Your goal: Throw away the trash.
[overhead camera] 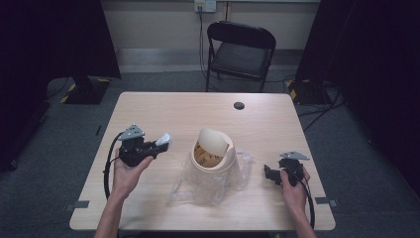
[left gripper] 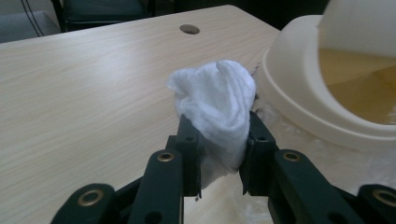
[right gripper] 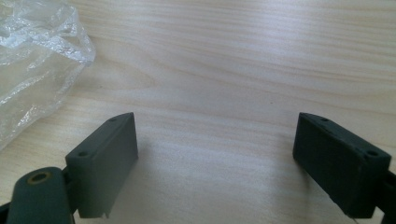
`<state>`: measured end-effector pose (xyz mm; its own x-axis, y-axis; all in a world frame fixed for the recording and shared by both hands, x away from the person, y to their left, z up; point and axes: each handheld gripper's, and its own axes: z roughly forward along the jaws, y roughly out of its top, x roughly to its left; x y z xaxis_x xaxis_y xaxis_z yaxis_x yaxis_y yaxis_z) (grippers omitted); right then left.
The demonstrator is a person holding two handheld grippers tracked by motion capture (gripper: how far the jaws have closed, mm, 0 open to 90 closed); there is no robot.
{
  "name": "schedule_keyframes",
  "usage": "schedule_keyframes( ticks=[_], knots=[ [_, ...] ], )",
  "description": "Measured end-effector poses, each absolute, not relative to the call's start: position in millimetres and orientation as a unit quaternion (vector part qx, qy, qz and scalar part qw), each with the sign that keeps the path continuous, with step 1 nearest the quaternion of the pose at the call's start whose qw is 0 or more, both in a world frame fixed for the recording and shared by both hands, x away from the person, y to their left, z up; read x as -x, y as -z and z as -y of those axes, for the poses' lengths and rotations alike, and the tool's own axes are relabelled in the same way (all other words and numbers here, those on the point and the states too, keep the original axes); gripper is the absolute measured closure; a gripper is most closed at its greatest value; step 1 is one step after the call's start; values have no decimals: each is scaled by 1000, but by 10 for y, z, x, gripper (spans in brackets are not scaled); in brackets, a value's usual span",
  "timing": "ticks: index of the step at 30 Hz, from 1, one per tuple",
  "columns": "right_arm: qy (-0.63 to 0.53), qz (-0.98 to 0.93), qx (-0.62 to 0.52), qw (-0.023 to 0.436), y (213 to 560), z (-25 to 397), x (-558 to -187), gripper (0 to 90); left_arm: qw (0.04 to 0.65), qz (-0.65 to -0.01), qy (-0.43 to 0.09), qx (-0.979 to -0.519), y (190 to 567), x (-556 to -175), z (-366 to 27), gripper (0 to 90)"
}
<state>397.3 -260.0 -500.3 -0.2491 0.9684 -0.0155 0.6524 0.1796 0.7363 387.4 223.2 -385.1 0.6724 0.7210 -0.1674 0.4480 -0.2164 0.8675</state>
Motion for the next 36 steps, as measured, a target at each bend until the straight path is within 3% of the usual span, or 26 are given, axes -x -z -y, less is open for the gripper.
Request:
schedule_keyframes(
  ticks=[20, 36],
  knots=[
    [-314, -726, -558, 252, 5002, 2600, -3973, 131, 516, -306, -127, -790, 3634, -3618, -1737, 730],
    [-314, -726, -558, 252, 5002, 2600, -3973, 131, 513, -280, -93, -806, 3729, -3638, -1410, 725]
  ],
)
